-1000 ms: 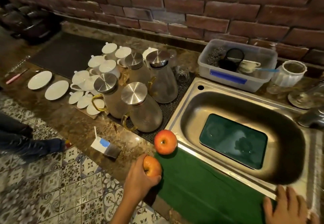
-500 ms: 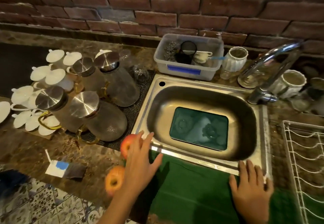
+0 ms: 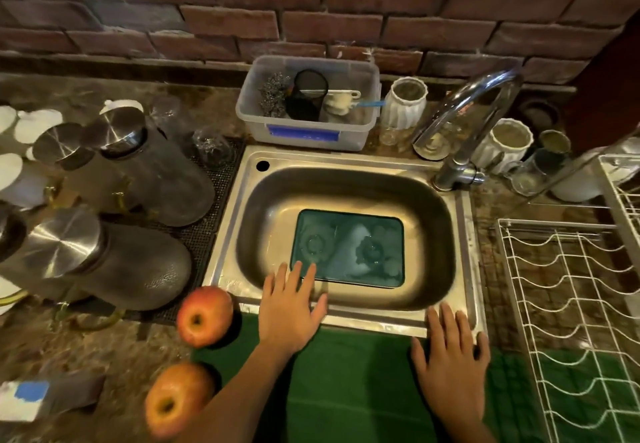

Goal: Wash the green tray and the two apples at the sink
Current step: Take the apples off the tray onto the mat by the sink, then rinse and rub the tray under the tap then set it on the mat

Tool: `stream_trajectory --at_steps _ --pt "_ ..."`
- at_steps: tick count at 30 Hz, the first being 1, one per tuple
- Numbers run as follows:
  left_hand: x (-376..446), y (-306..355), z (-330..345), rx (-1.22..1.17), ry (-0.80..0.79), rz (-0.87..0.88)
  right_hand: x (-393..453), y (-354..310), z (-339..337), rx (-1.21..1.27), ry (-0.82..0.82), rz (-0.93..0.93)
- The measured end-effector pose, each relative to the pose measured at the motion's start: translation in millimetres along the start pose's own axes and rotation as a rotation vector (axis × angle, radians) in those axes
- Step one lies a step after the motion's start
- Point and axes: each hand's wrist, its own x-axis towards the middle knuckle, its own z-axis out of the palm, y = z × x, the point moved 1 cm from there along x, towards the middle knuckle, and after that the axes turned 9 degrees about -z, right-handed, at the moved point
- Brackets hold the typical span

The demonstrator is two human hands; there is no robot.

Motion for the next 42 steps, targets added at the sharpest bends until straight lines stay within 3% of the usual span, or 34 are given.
stream_trajectory --at_steps 5,13,16,23,38,42 --pt "4.9 0.5 5.5 0.011 0.006 0.004 32.8 -2.8 -26.8 0.317 0.16 0.097" --pt "6.5 -2.3 12.2 0.002 0.009 -0.011 205.5 24.4 -125.6 1.087 0.466 0.373" --pt "6.7 -1.5 10.5 -0.006 0.011 -0.019 252.5 48.0 -139.9 1.158 0.529 0.475" --pt "7.2 -1.4 12.4 -0.008 0.01 -0.027 304.7 69.0 -146.2 1.126 0.452 0.637" --pt "6.1 1.1 7.7 -0.009 -0.003 -0.028 299.6 79.2 -142.2 1.399 0.429 0.695" --pt "8.3 5.5 2.3 -0.099 -0.028 -0.07 287.2 64.8 -134.8 1.398 0.537 0.745"
